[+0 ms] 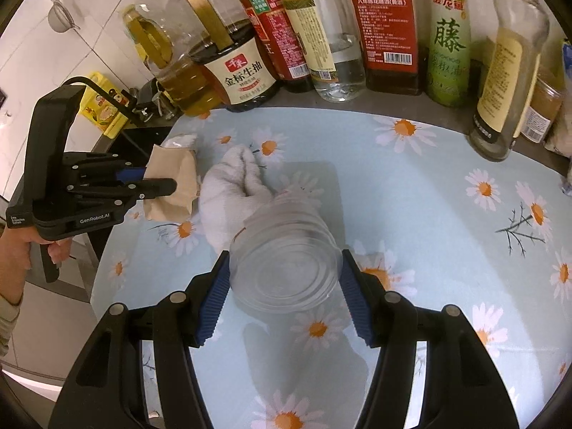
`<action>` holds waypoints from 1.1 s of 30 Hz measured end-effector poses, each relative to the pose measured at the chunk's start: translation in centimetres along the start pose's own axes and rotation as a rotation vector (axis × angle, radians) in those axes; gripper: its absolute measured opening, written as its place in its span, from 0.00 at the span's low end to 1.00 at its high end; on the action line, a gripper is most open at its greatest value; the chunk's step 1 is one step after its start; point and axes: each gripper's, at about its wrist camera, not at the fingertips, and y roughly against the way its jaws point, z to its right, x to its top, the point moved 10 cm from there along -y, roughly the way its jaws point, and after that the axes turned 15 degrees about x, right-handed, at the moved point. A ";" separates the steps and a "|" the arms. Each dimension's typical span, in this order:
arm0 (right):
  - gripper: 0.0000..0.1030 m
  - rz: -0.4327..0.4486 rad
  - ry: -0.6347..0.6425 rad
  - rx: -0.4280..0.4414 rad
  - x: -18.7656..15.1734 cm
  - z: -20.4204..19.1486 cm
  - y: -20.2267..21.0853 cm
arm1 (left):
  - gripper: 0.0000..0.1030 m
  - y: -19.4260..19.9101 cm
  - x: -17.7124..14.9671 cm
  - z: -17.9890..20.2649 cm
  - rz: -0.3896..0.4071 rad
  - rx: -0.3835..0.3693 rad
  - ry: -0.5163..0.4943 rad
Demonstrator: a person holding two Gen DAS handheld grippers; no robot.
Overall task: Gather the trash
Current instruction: 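Lift the paper bag and plastic cup off the counter with both tools, then lower both held items over the black bin and open both tools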
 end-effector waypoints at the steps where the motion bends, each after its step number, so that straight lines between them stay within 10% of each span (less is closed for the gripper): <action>1: 0.58 0.002 0.001 -0.001 -0.2 -0.2 0.2 | 0.17 0.3 -0.1 0.0 0.005 -0.002 0.002; 33: 0.58 -0.021 0.039 0.009 -11.0 -11.6 1.2 | 0.17 8.8 -14.1 2.7 0.039 -0.096 0.097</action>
